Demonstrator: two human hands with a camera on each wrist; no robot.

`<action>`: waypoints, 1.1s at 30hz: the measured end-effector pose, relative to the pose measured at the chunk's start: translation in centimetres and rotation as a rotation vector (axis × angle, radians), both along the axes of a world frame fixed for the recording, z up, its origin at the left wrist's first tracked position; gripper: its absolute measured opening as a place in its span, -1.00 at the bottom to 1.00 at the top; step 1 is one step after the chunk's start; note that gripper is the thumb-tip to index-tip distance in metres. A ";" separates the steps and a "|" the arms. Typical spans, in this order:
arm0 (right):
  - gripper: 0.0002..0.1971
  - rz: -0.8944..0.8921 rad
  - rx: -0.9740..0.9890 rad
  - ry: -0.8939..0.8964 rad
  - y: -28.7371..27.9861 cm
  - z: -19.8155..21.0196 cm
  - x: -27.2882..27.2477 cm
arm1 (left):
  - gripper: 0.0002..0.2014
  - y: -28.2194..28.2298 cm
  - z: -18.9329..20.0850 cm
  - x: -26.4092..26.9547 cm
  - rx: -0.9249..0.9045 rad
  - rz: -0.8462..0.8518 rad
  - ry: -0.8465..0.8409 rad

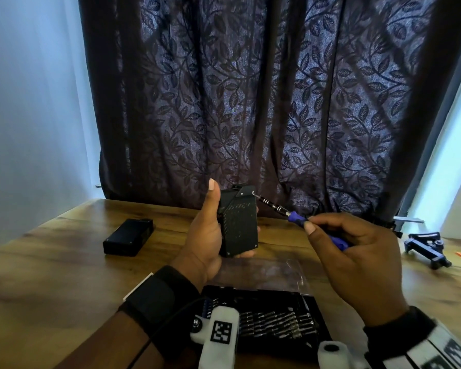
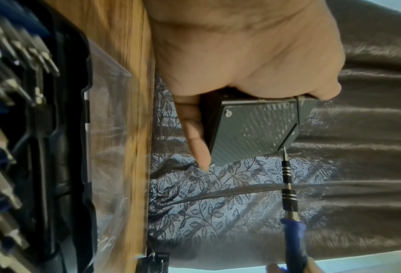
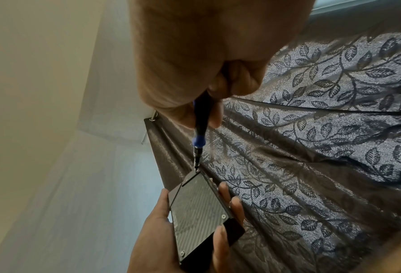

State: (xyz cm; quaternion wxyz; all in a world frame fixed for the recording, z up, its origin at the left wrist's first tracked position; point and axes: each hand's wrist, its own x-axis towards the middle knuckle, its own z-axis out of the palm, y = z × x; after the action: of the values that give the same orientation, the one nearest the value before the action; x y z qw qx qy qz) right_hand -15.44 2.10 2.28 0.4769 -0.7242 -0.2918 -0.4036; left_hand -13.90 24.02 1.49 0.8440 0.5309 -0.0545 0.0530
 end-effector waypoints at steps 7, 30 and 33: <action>-0.90 -0.001 0.026 0.023 0.0 -0.1 0.0 | -0.15 0.1 0.0 -0.1 0.015 0.010 -0.011; -0.84 -0.029 0.030 0.047 -0.1 -0.2 0.4 | 0.01 -0.2 -0.1 0.0 0.059 0.019 0.019; -0.82 -0.037 0.016 0.041 0.0 -0.1 0.3 | 0.03 -0.1 -0.1 0.0 0.096 0.050 0.021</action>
State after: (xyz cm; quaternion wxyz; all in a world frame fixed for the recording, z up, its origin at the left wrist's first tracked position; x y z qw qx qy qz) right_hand -15.13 2.06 2.14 0.4809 -0.7338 -0.2652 -0.3999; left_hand -13.85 23.91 1.42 0.8165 0.5725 -0.0348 0.0661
